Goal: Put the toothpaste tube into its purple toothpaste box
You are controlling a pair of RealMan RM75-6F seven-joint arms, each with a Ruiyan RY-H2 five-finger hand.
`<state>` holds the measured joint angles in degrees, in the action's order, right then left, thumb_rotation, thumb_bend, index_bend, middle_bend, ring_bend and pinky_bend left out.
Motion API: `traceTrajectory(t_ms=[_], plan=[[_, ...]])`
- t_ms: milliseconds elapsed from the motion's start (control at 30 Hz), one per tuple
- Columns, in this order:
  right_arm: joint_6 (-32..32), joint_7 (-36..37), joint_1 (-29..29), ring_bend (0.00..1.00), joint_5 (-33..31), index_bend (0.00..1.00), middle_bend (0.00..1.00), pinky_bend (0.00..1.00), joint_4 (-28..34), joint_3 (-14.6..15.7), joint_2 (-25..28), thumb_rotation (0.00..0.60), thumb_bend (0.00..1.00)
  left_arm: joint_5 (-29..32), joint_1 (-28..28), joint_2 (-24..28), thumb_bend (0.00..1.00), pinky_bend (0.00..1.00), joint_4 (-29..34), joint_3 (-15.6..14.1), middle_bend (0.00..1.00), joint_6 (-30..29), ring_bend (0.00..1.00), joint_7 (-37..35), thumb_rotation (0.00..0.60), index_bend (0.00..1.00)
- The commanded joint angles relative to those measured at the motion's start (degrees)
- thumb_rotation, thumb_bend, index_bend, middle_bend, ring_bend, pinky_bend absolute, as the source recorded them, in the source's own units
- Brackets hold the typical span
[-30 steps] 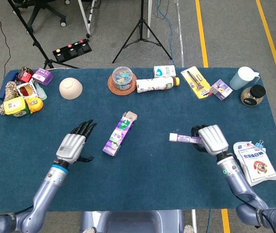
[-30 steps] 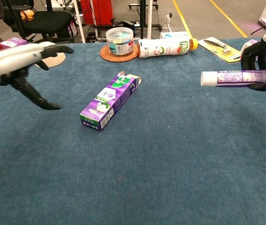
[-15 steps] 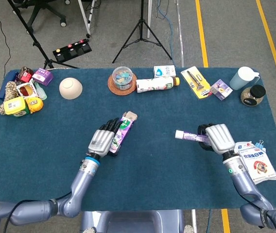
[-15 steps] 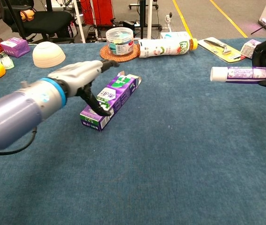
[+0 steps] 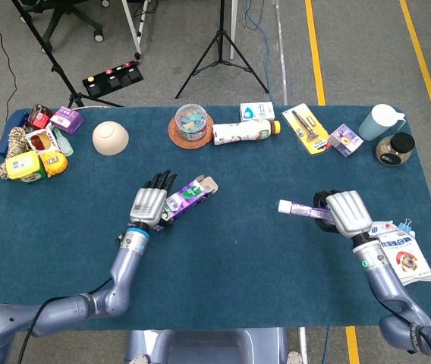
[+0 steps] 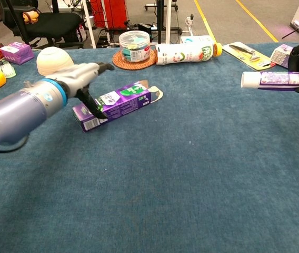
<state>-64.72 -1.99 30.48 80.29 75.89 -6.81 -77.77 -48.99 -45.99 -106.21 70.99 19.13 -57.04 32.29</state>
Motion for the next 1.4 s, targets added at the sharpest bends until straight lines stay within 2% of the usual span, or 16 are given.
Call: traceTrajectory(t_ms=[33, 133, 233, 433, 633, 767, 867, 1000, 1200, 1300, 1400], plan=[[0.05, -0.25, 0.12, 0.54, 0.11, 0.54, 0.61, 0.67, 0.1, -0.05, -0.25, 0.6, 0.52, -0.56, 0.01, 2.25, 0.07, 0.16, -1.81, 0.32, 0.0, 1.4, 0.0, -1.53, 0.6, 0.0], [-0.19, -0.56, 0.16, 0.54, 0.27, 0.54, 0.61, 0.67, 0.56, -0.21, -0.53, 0.6, 0.52, -4.11, -1.13, 5.45, 0.07, 0.17, -3.08, -0.51, 0.0, 6.6, 0.0, -5.67, 0.6, 0.0], [-0.41, -1.04, 0.09, 0.54, 0.39, 0.54, 0.61, 0.67, 0.91, -0.24, -0.5, 0.6, 0.52, -6.22, -1.88, 7.34, 0.07, 0.17, -4.14, -2.06, 0.0, 9.43, 0.0, -6.74, 0.6, 0.0], [-0.56, -1.29, -0.09, 0.54, 0.34, 0.54, 0.61, 0.67, 1.54, -0.38, -0.16, 0.6, 0.52, -1.69, -3.59, 10.02, 0.07, 0.17, -0.68, -3.54, 0.0, 13.0, 0.0, -3.42, 0.6, 0.0], [-1.07, -1.08, -0.46, 0.54, 0.76, 0.54, 0.61, 0.67, 1.97, -0.31, 0.55, 0.6, 0.52, 5.73, -6.8, 7.85, 0.07, 0.18, -2.47, -2.61, 0.0, 13.06, 0.0, -0.14, 0.6, 0.0], [-0.84, -0.95, -0.42, 0.54, 0.86, 0.54, 0.61, 0.67, 1.36, -0.3, 0.87, 0.6, 0.52, 8.03, -8.78, 6.36, 0.07, 0.2, -4.05, -2.79, 0.0, 11.69, 0.0, 2.4, 0.6, 0.01], [-0.64, -0.28, -0.43, 0.54, 0.65, 0.54, 0.61, 0.67, 0.88, -0.46, 0.92, 0.6, 0.53, 10.82, -9.95, 5.94, 0.07, 0.26, -3.65, -2.9, 0.04, 10.96, 0.03, 4.61, 0.6, 0.08], [-0.49, 0.71, -0.51, 0.54, 0.67, 0.54, 0.61, 0.67, 0.21, -0.46, 0.97, 0.6, 0.53, 14.16, -11.24, 5.16, 0.09, 0.37, -3.32, -3.5, 0.16, 8.23, 0.14, 8.61, 0.6, 0.21], [-0.71, 2.06, -0.73, 0.54, 1.15, 0.54, 0.61, 0.67, -0.49, -0.37, 1.39, 0.6, 0.54, 23.57, -13.23, 5.04, 0.1, 0.44, -2.31, -4.48, 0.22, 6.46, 0.18, 16.0, 0.6, 0.27], [-1.02, 2.38, -0.81, 0.54, 1.49, 0.54, 0.61, 0.67, -0.32, -0.38, 1.71, 0.6, 0.55, 26.03, -13.73, 5.1, 0.1, 0.47, -2.12, -4.63, 0.23, 6.33, 0.19, 17.25, 0.6, 0.28], [-1.29, 2.53, -0.88, 0.54, 1.76, 0.54, 0.61, 0.67, 0.08, -0.4, 1.99, 0.6, 0.55, 26.77, -14.07, 5.18, 0.12, 0.55, -2.11, -4.8, 0.28, 6.33, 0.27, 17.51, 0.6, 0.33]])
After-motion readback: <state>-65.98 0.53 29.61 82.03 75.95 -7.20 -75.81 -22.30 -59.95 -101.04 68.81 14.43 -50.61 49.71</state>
